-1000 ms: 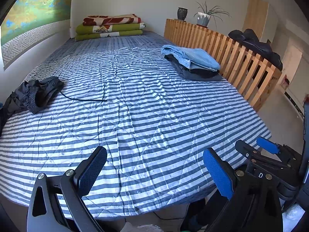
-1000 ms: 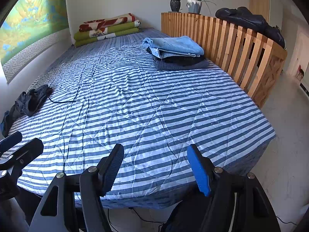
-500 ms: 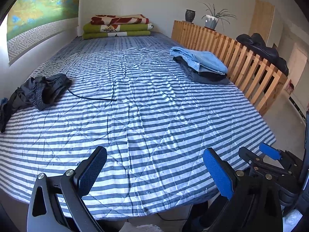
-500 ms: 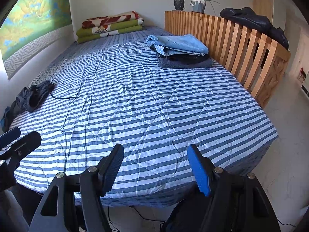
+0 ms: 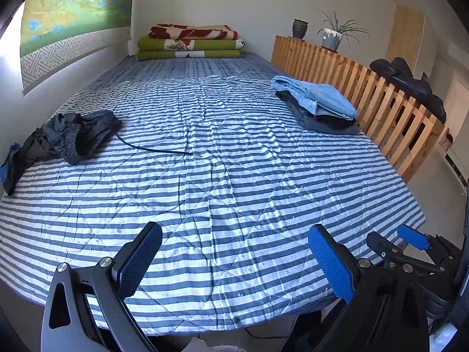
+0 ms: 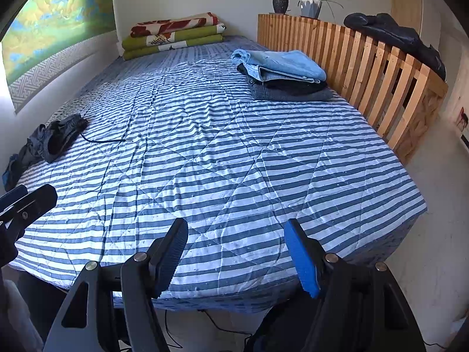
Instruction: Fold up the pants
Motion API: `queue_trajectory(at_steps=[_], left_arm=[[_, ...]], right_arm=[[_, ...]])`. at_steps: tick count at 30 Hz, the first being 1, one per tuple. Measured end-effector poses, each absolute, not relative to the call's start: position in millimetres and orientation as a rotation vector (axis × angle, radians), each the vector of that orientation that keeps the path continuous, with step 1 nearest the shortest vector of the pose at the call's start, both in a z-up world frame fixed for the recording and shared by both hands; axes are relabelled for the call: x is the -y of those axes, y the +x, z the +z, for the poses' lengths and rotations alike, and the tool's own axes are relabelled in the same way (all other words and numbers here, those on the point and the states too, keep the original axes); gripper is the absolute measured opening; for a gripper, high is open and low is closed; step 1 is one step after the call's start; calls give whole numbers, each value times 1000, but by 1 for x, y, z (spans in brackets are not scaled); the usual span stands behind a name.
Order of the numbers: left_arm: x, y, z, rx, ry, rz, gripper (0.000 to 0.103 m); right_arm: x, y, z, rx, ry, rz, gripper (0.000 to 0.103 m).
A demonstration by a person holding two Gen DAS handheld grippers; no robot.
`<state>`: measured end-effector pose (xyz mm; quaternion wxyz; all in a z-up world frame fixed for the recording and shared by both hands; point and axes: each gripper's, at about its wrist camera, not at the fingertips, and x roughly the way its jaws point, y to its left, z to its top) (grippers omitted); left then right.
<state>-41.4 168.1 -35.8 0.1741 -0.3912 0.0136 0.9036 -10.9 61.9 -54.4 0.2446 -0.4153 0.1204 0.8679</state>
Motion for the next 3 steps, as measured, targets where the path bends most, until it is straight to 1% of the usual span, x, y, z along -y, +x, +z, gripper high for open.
queue_trajectory(at_steps=[3], left_arm=[[-165,-43,-37,-49,-1113,2568,101]], right_arm=[[-59,-14,-55,-321,-1140,2378,64]])
